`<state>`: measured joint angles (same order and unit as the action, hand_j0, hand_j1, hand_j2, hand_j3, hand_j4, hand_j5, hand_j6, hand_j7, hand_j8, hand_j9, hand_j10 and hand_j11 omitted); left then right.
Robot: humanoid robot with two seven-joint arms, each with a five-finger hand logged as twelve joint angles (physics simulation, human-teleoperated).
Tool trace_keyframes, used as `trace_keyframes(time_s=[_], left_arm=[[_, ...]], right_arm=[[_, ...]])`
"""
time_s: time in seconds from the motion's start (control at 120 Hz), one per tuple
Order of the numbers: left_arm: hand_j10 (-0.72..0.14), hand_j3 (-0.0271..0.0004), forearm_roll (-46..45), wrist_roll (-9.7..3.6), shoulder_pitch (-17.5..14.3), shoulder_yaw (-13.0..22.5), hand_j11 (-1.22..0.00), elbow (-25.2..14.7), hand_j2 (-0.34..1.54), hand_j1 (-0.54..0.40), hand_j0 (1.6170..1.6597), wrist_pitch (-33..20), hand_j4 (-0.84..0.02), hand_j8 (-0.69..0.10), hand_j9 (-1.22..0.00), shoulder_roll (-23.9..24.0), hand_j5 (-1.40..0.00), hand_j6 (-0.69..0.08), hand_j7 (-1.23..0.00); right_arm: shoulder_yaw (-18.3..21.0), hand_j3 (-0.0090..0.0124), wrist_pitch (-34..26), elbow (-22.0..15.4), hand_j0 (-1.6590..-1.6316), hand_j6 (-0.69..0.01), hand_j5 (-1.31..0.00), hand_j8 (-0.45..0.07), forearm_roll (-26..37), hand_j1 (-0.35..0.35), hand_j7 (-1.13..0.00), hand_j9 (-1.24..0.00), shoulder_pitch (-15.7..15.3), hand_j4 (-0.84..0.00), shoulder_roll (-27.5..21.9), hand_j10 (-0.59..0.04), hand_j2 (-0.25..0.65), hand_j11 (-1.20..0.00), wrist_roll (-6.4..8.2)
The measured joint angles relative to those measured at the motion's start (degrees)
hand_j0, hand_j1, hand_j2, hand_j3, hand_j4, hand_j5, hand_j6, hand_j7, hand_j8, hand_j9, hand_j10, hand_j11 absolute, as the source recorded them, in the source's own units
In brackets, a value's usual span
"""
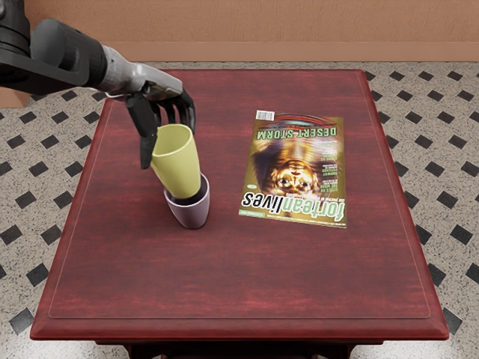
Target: Pick up cup and place in cup with left hand
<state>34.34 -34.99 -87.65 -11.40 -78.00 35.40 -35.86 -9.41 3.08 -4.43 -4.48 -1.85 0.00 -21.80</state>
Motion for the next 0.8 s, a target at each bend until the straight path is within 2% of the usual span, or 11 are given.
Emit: trace_keyframes(time_s=[0.1,0.192,0.283,0.333,0.375,0.392,0.425,0.492,0.567,0.675,0.8], left_arm=[[-0.647,0.0,-0.03,-0.02,-0.24,0.74,-1.01,0.75,1.0,-0.284,1.655,0.0,-0.45,-0.357,-1.01,0.33,-1.03,-0.298,-1.02],[-0.612,0.0,-0.06,-0.02,-0.15,1.14,-1.02,1.28,0.95,-0.296,1.6539,0.1,-0.406,-0.322,-1.02,0.85,-1.05,-0.257,-1.03],[-0.646,0.0,0.02,-0.03,0.0,1.29,-1.03,1.56,1.11,-0.343,1.6531,0.09,-0.446,-0.355,-1.03,0.96,-1.06,-0.296,-1.05],[-0.673,0.0,0.04,-0.03,0.21,1.33,-1.04,1.64,1.24,-0.392,1.651,0.07,-0.473,-0.378,-1.04,0.97,-1.06,-0.316,-1.05],[-0.683,0.0,0.06,-0.03,0.37,1.35,-1.04,1.68,1.27,-0.409,1.6494,0.09,-0.488,-0.392,-1.05,0.96,-1.07,-0.331,-1.05],[-0.689,0.0,0.06,-0.03,0.37,1.36,-1.04,1.69,1.22,-0.414,1.649,0.12,-0.496,-0.399,-1.05,0.96,-1.07,-0.337,-1.06],[-0.685,0.0,-0.09,-0.03,0.31,1.33,-1.02,1.71,1.06,-0.394,1.6486,0.15,-0.482,-0.395,-1.03,0.67,-1.05,-0.34,-1.03],[-0.526,0.0,-0.43,-0.02,0.29,0.87,-0.78,1.75,0.76,-0.246,1.6501,-0.08,-0.378,-0.314,-0.79,0.42,-0.8,-0.277,-0.79],[-0.369,0.0,-1.11,-0.02,0.25,0.49,-0.55,1.77,0.52,-0.068,1.6526,-0.24,-0.266,-0.222,-0.55,0.35,-0.56,-0.197,-0.56],[-0.223,0.0,-1.63,-0.01,0.11,0.22,-0.33,1.7,0.31,0.097,1.6548,-0.34,-0.163,-0.137,-0.33,0.37,-0.34,-0.122,-0.33],[-0.128,0.0,-1.83,-0.01,-0.01,0.11,-0.19,1.54,0.17,0.204,1.6563,-0.38,-0.096,-0.082,-0.19,0.13,-0.19,-0.074,-0.19]], right_arm=[[0.0,0.0,0.0,0.02,-1.6581,-0.001,0.0,-0.001,0.0,-0.349,0.0,0.0,0.0,-0.001,0.0,0.0,0.0,0.0,0.0],[0.0,0.0,0.0,0.03,-1.6581,-0.001,0.0,-0.001,0.0,-0.349,0.0,0.0,0.0,0.0,0.0,0.0,0.0,0.0,0.0],[0.0,0.0,0.0,0.03,-1.6581,-0.001,0.0,-0.001,0.0,-0.349,0.0,0.0,0.0,0.0,0.0,0.0,0.0,0.0,0.0],[0.0,0.0,0.0,0.03,-1.6581,-0.001,0.0,-0.001,0.0,-0.349,0.0,0.0,0.0,0.0,0.0,0.0,0.0,0.0,0.0],[0.0,0.0,0.0,0.03,-1.6581,-0.001,0.0,-0.001,0.0,-0.349,0.0,0.0,0.0,0.0,0.0,0.0,0.0,0.0,0.0],[0.0,0.0,0.0,0.03,-1.6581,-0.001,0.0,-0.001,0.0,-0.349,0.0,0.0,0.0,0.0,0.0,0.0,0.0,0.0,0.0],[0.0,0.0,0.0,0.03,-1.6581,-0.001,0.0,-0.001,0.0,-0.349,0.0,0.0,0.0,0.0,0.0,0.0,0.0,0.0,0.0],[0.0,0.0,0.0,0.01,-1.6581,-0.001,0.0,-0.001,0.0,-0.349,0.0,0.0,0.0,0.0,0.0,0.0,0.0,0.0,0.0],[0.0,0.0,0.0,-0.03,-1.6581,-0.001,0.0,-0.001,0.0,-0.349,0.0,0.0,0.0,-0.001,0.0,0.0,0.0,0.0,0.0],[0.0,0.0,0.0,-0.05,-1.6581,-0.001,0.0,-0.001,0.0,-0.349,0.0,0.0,0.0,-0.001,0.0,0.0,0.0,0.0,0.0],[0.0,0.0,0.0,-0.05,-1.6581,-0.001,0.0,-0.001,0.01,-0.349,0.0,0.0,0.0,-0.001,0.0,0.0,0.0,0.0,-0.02]])
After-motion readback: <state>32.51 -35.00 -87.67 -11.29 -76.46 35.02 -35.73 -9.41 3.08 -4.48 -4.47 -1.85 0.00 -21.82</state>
